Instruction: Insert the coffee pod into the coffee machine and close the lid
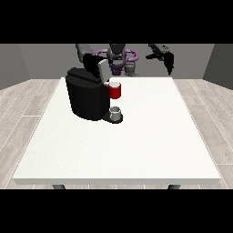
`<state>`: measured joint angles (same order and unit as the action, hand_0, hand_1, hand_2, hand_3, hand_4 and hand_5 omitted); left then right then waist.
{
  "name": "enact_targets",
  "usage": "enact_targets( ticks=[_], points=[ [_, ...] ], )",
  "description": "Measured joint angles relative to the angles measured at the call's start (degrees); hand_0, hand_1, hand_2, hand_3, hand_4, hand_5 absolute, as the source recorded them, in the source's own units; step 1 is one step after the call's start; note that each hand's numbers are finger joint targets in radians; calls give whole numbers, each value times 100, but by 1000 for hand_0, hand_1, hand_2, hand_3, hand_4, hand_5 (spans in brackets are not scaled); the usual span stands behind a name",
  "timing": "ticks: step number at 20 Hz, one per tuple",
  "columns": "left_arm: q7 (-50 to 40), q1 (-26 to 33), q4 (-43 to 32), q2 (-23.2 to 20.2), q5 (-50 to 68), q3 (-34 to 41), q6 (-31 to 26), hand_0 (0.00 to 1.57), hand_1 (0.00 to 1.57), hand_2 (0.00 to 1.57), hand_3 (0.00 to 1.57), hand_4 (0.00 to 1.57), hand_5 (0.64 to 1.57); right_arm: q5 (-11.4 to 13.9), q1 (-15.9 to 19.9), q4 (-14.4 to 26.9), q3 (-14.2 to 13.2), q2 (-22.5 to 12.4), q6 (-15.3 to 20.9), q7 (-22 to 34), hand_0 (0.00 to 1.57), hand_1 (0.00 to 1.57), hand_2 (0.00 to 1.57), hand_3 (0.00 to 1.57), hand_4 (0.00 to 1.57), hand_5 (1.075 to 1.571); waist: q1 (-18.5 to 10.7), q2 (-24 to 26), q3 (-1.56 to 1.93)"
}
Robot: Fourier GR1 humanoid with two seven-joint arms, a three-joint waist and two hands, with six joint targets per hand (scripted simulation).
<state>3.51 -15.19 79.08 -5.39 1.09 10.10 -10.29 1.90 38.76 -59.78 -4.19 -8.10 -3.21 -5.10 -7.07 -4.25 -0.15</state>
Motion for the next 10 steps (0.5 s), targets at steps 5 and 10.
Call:
enact_targets(
  ticks=[5,10],
  points=[
    [197,18,-193,-67,9,28,8,0,0,0,0,139,1571,142,300,98,133,96,11,204,0,0,0,0,0,1571,-17,-41,10],
    [236,-16,-254,-50,29,-24,37,0,0,0,0,0,1571,415,493,166,332,235,126,282,0,0,0,0,149,1571,-33,18,12]
  ],
)
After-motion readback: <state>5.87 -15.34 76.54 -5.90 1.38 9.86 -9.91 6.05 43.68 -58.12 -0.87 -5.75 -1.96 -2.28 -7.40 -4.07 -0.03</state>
